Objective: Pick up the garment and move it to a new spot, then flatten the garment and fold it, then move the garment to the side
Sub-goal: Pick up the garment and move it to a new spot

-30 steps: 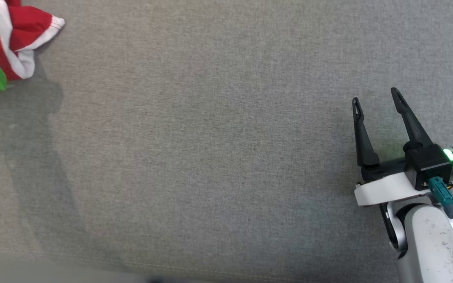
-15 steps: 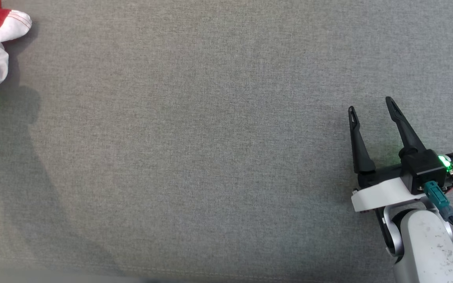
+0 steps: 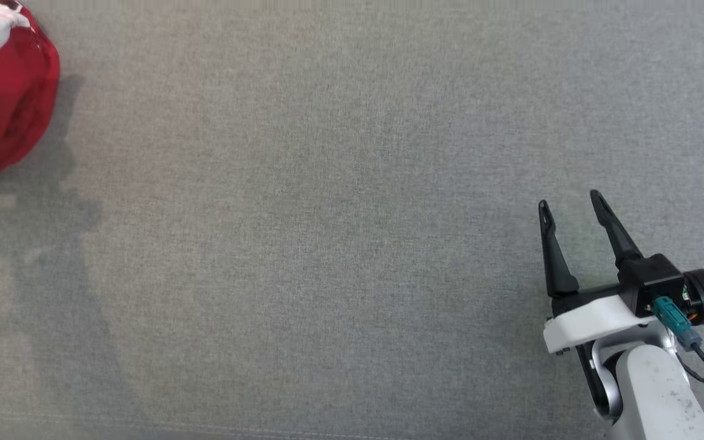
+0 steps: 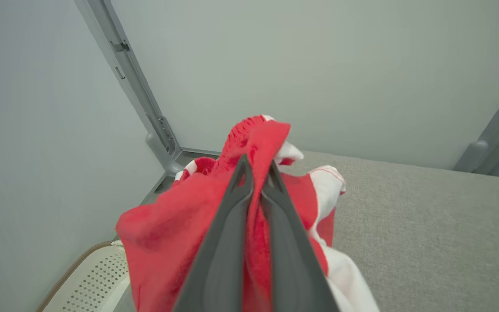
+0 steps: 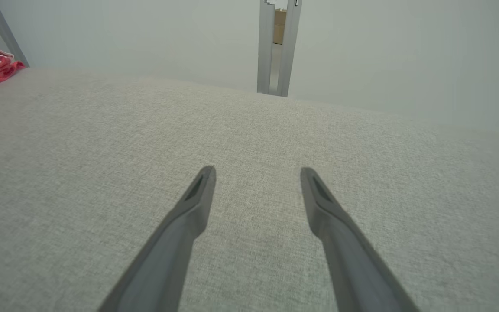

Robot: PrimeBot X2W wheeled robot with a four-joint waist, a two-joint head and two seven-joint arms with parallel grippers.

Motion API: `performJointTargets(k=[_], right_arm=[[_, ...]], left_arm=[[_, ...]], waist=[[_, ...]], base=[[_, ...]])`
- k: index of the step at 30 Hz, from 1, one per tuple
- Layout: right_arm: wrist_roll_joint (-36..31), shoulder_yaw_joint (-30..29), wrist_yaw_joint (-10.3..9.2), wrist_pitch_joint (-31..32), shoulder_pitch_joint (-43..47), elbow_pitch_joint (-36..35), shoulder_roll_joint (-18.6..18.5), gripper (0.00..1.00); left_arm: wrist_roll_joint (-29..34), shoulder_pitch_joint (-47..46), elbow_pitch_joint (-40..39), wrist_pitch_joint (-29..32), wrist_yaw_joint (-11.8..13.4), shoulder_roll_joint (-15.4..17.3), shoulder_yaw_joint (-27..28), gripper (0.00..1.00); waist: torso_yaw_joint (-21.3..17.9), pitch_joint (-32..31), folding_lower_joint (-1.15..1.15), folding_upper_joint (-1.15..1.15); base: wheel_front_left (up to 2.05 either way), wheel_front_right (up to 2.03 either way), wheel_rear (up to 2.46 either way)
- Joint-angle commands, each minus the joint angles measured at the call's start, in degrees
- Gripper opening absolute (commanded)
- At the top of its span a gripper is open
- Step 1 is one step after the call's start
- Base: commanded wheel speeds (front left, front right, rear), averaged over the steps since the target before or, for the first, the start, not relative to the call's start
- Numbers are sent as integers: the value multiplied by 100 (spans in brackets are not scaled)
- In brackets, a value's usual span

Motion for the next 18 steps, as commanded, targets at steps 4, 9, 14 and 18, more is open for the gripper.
performJointTargets(k=[4,9,14,18], right_arm=[[232,-101,0,-79,253,327,-18,100],[464,-146,0,-101,468,583,-18,100],[610,-152,0,-105,677,575,-18,100],[697,-170,0,-104,776,545,-19,100]], left_arm=[[-279,-90,-299,-72,-24,-261,65,0],[-379,8,-648,54,-32,-681,-109,0],[-708,40,-1077,122,65,-1386,-57,0],[-1141,199,-1454,82,125,-2051,43,0]], waist=[[-245,-1108,0,0],[-435,-1706,0,0],[-693,-2035,0,0],[-896,-2045,0,0]], base=[[0,0,0],[0,0,0],[0,0,0],[0,0,0]])
